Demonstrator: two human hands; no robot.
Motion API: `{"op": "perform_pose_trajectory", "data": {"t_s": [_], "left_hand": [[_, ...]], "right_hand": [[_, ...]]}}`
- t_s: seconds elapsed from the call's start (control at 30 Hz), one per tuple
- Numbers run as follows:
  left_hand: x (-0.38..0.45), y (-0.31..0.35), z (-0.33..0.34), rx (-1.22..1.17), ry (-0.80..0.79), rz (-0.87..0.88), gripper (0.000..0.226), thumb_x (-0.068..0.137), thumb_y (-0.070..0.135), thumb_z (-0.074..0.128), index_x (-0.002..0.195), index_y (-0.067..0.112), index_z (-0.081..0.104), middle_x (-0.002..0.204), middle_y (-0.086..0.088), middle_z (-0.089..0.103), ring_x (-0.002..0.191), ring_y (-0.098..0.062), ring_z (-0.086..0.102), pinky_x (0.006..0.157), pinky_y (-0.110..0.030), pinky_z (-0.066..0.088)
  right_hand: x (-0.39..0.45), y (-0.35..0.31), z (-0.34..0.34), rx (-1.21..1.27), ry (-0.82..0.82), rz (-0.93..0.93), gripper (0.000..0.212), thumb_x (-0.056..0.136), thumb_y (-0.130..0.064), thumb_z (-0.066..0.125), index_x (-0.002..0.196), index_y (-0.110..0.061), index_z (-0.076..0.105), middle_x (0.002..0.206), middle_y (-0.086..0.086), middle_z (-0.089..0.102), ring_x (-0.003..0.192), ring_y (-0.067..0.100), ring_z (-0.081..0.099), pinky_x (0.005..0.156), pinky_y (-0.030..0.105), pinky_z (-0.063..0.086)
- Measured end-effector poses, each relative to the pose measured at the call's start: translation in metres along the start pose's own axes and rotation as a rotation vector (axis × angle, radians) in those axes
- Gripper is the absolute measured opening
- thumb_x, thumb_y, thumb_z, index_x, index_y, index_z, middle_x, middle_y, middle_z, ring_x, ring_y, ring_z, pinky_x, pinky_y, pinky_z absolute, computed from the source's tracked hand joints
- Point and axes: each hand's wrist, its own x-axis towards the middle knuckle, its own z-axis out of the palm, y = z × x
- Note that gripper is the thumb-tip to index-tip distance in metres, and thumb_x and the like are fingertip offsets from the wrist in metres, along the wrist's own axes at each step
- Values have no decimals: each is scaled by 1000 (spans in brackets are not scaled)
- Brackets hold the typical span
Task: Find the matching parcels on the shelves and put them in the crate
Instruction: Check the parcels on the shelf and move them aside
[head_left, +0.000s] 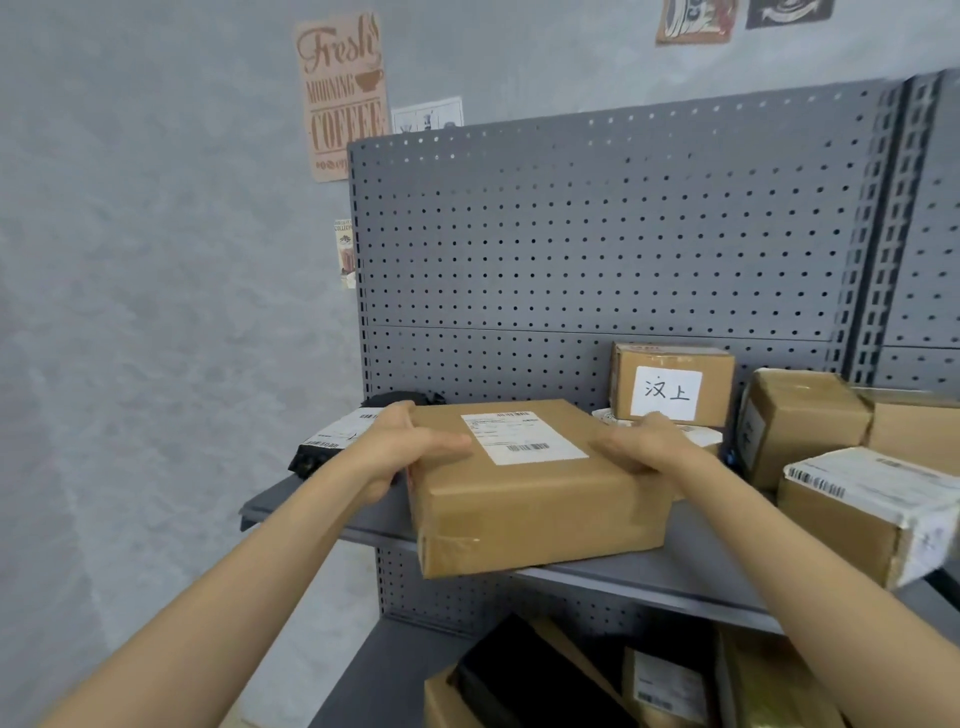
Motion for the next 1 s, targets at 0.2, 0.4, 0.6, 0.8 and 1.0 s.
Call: {"op": "perform_pose_trajectory", "data": {"t_s": [0.2, 0.4, 0.6, 0.8, 1.0], "left_hand": [[3, -7, 10, -6, -7, -126, 61, 67, 21, 82, 115, 6, 47, 100, -5, 63, 87, -16, 61, 62, -25, 48], [4, -3, 18, -41, -29, -160, 81, 63, 22, 85, 128, 14, 38, 91, 0, 57, 81, -19, 63, 50, -26, 51], [15, -4, 7, -4, -42, 14, 98, 60, 27, 85, 141, 23, 30, 92, 18, 48, 84, -7, 58, 53, -20, 49], [37, 7, -20, -1, 4, 231, 119, 47, 33, 87, 146, 32, 22, 131, 9, 41, 106, -10, 49, 76, -20, 42], [63, -14, -35, 1, -99, 173, 118, 42, 38, 88, 143, 32, 28, 125, 9, 45, 94, 2, 51, 65, -19, 43]], "right_hand": [[-23, -3, -9, -71, -149, 107, 68, 82, -47, 62, 135, -10, 40, 131, 10, 46, 101, 26, 48, 77, 37, 42], [-38, 3, -13, 42, -214, 153, 79, 74, -49, 71, 137, -17, 35, 129, 9, 44, 105, 34, 51, 76, 49, 48], [-43, 15, -13, 297, -200, 79, 84, 71, -32, 79, 140, -25, 31, 90, -8, 47, 77, 14, 50, 65, 40, 49], [-46, 1, 3, 482, -23, -90, 103, 64, -23, 84, 146, -27, 23, 135, -1, 46, 114, 22, 53, 89, 43, 51], [-43, -2, 24, 430, -68, -93, 102, 67, -28, 81, 146, -30, 17, 143, -1, 34, 125, 23, 43, 98, 43, 45]]}}
